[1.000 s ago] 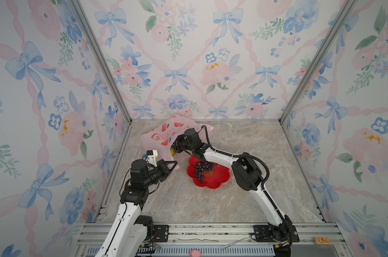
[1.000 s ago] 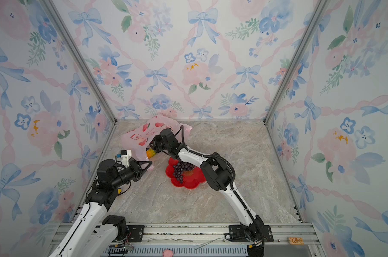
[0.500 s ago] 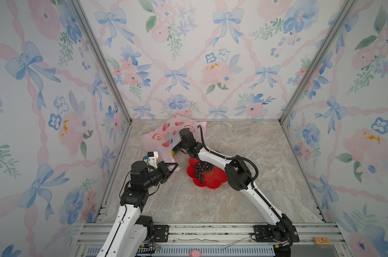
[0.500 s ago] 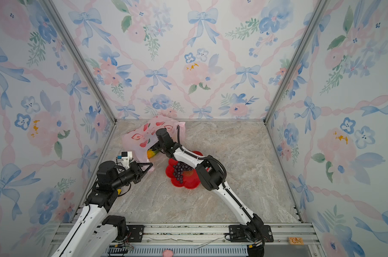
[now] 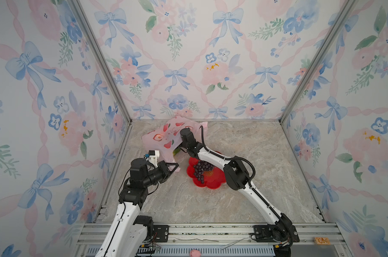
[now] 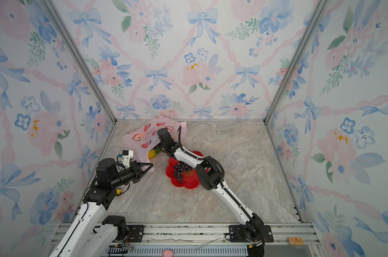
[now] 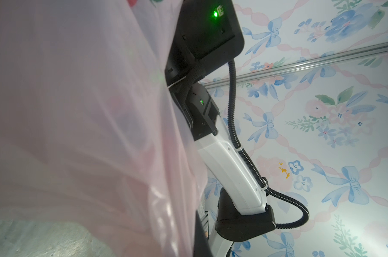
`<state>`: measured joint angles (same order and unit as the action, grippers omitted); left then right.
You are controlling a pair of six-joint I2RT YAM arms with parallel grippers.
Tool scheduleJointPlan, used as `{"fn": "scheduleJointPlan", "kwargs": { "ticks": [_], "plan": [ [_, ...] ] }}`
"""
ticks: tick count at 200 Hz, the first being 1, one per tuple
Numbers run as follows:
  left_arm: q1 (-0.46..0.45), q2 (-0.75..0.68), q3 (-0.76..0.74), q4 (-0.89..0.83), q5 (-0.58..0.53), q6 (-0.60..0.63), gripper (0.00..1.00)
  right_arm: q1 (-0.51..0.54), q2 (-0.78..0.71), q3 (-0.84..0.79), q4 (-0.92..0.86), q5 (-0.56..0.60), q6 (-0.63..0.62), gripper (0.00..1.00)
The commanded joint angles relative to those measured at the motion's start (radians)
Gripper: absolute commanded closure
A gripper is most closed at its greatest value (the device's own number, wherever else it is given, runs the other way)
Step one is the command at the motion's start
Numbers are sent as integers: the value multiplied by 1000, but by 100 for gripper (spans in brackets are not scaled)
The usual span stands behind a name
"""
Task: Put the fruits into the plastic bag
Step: 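Lower the red-orange fruit into the bag mouth held by the left gripper, then open the right gripper to release the red-orange fruit inside the bag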
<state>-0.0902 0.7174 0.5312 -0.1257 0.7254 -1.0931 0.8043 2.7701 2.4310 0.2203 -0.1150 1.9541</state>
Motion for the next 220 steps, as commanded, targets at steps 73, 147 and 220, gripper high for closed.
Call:
{"fn": "scheduleJointPlan", "kwargs": {
  "ticks": [73, 147, 220],
  "plan": [
    [36, 50, 54, -15, 38, 64, 100, -35, 1, 60, -16, -22, -17, 27],
    [44, 102, 91, 6, 21, 73, 100, -40, -96, -44, -3, -111, -21, 24],
    [46, 113, 111, 37, -10, 57, 100, -48, -168, -119, -11, -215, -25, 24]
  ]
}}
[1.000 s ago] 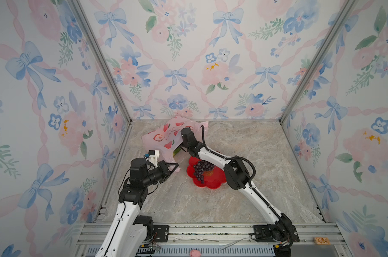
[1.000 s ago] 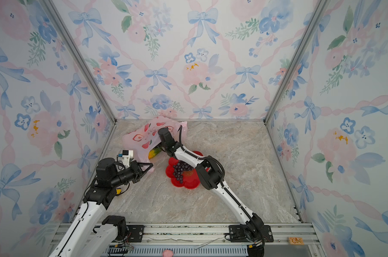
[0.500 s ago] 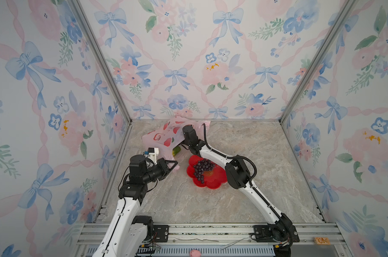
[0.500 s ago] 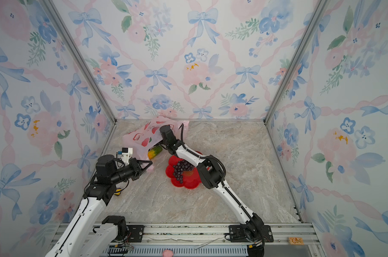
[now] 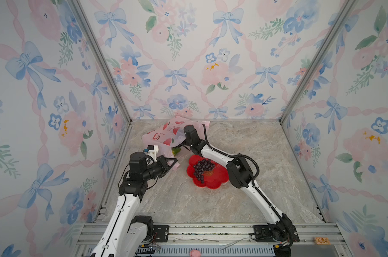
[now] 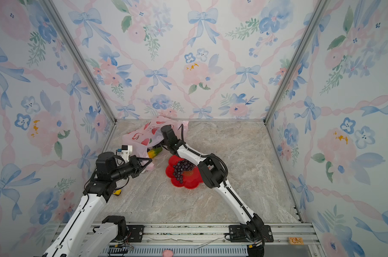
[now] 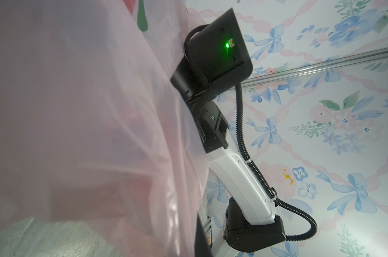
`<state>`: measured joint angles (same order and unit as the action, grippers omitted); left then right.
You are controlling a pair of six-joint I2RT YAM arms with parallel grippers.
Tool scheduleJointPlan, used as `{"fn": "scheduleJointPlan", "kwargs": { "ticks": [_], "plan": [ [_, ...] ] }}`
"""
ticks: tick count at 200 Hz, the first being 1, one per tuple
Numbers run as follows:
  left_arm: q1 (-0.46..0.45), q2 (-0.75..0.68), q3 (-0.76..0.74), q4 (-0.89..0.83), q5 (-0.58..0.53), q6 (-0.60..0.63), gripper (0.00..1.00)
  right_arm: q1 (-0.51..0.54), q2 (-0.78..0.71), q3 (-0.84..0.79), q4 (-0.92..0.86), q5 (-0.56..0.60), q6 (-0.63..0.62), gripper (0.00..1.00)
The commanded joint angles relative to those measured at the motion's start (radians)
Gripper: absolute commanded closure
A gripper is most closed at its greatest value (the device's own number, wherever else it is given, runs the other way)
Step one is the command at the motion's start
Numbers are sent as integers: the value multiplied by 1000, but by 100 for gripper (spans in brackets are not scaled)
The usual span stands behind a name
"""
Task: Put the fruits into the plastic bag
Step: 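Open the right gripper to release the red-orange fruit inside the bag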
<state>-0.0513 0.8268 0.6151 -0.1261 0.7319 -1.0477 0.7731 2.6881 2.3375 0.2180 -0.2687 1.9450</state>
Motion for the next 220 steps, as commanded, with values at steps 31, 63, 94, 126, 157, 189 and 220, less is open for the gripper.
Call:
{"fn": "scheduleJointPlan", "kwargs": {
  "ticks": [31, 63, 94, 126, 157, 189, 220],
  "plan": [
    [10, 2, 31, 53, -25, 5, 100, -18, -125, -60, -29, -118, -24, 24],
    [17, 6, 43, 60, -29, 6, 100, -19, -171, -104, -54, -187, -37, 24],
    [28, 20, 52, 62, -20, 18, 100, -20, -239, -172, -98, -264, -81, 23],
    [36, 27, 54, 71, -16, 26, 100, -25, -341, -311, -127, -317, -140, 23],
    [37, 29, 39, 96, -18, 16, 100, -36, -445, -448, -156, -360, -209, 22],
    [38, 26, 24, 117, -20, 6, 100, -53, -541, -549, -253, -398, -318, 22],
    [39, 31, 28, 118, -24, 6, 100, -70, -622, -608, -375, -415, -436, 21]
  ]
}}
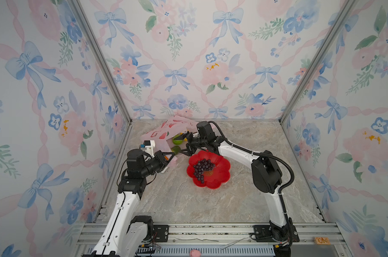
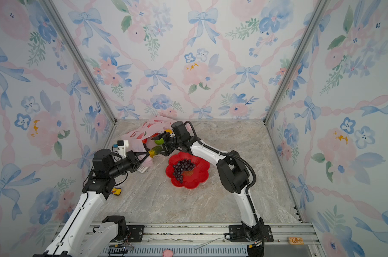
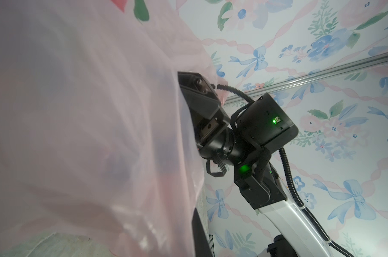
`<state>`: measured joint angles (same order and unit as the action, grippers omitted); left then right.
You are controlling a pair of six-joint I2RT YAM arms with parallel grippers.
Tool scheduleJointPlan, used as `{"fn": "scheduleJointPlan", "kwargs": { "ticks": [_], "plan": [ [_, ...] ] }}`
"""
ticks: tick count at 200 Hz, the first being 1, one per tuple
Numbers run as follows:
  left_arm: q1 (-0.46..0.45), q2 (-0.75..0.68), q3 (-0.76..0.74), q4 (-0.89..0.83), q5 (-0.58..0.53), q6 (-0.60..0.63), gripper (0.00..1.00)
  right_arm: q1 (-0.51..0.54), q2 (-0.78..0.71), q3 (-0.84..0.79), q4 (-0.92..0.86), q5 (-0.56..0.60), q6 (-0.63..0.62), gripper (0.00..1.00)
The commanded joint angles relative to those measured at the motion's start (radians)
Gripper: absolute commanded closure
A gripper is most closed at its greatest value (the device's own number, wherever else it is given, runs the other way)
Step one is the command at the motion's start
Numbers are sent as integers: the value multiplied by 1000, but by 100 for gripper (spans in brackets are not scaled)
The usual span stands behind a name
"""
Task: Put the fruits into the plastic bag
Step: 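Open the right gripper to release the red-orange fruit inside the bag, then withdraw the right gripper from the bag and move it over the grapes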
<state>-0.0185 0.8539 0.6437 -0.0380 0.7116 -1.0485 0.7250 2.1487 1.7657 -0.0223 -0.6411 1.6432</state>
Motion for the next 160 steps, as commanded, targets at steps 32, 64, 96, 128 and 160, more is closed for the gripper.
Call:
{"fn": "scheduleJointPlan", "kwargs": {
  "ticks": [32, 64, 96, 128, 160],
  "plan": [
    [7, 8, 2, 38, -8, 8, 100, -39, -143, -51, -299, -50, -272, 20],
    [8, 8, -4, 41, -10, 7, 100, -45, -196, -35, -500, -44, -423, 20],
    [9, 9, -8, 41, -10, 8, 100, -46, -248, 2, -733, 5, -620, 19],
    [7, 6, -22, 43, -12, 5, 100, -46, -309, 7, -955, 108, -825, 18],
    [6, 4, -29, 43, -12, 2, 100, -45, -373, -21, -1068, 212, -963, 17]
  ]
}}
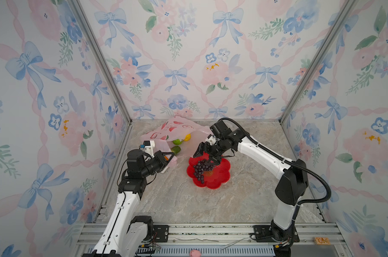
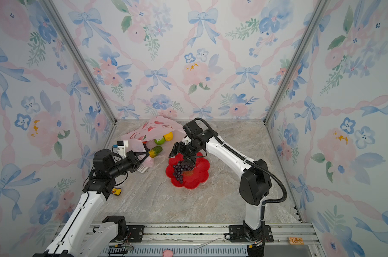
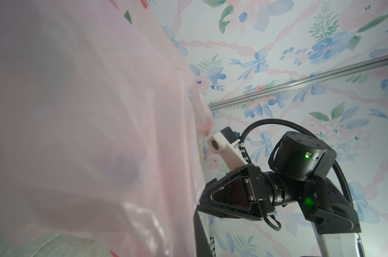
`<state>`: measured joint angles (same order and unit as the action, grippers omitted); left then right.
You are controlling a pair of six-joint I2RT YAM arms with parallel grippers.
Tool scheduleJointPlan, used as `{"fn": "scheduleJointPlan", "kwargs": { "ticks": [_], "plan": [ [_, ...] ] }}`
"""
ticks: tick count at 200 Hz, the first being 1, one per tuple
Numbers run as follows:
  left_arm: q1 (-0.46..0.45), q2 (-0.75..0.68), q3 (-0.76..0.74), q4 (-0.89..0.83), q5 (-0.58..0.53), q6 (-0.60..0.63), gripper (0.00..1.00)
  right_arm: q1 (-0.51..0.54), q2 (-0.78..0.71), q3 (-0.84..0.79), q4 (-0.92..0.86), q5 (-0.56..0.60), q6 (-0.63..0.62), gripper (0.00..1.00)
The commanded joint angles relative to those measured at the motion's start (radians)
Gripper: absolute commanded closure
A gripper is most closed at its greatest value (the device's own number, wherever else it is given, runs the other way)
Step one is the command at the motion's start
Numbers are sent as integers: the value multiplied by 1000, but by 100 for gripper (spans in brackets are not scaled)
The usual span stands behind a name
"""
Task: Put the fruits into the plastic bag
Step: 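Withdraw the right gripper from the bag and move it over the grapes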
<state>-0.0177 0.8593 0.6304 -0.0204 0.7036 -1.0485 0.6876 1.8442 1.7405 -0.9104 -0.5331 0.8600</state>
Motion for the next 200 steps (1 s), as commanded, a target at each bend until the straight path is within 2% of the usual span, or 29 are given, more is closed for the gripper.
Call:
{"fn": "scheduleJointPlan", "kwargs": {
  "ticks": [1, 49, 72, 93, 107, 125, 140, 158, 181, 200],
  "plan": [
    [5, -3, -15, 26, -3, 2, 100, -7, -70, 3, -182, 107, -186, 17],
    [4, 7, -10, 25, -5, -2, 100, 30, -95, -38, -259, 321, -410, 13],
    [4, 6, -11, 26, -5, -2, 100, 68, -125, -99, -181, 396, -506, 8],
    [5, 0, -17, 24, -3, -4, 100, 111, -222, -244, 29, 469, -656, 4],
    [5, -4, -18, 20, -2, -4, 100, 117, -304, -381, 219, 460, -779, 0],
    [5, -8, -16, 12, -1, -2, 100, 115, -394, -546, 453, 398, -957, 4],
    [5, -10, -16, 12, -1, -2, 100, 96, -408, -594, 521, 332, -1102, 4],
    [5, -10, -14, 11, 0, -2, 100, 75, -354, -547, 475, 296, -1223, 3],
    [5, -11, -15, 7, 1, -1, 100, 68, -283, -494, 441, 277, -1289, 4],
    [5, -12, -14, 7, 1, -1, 100, 68, -265, -491, 490, 276, -1206, 4]
  ]
}}
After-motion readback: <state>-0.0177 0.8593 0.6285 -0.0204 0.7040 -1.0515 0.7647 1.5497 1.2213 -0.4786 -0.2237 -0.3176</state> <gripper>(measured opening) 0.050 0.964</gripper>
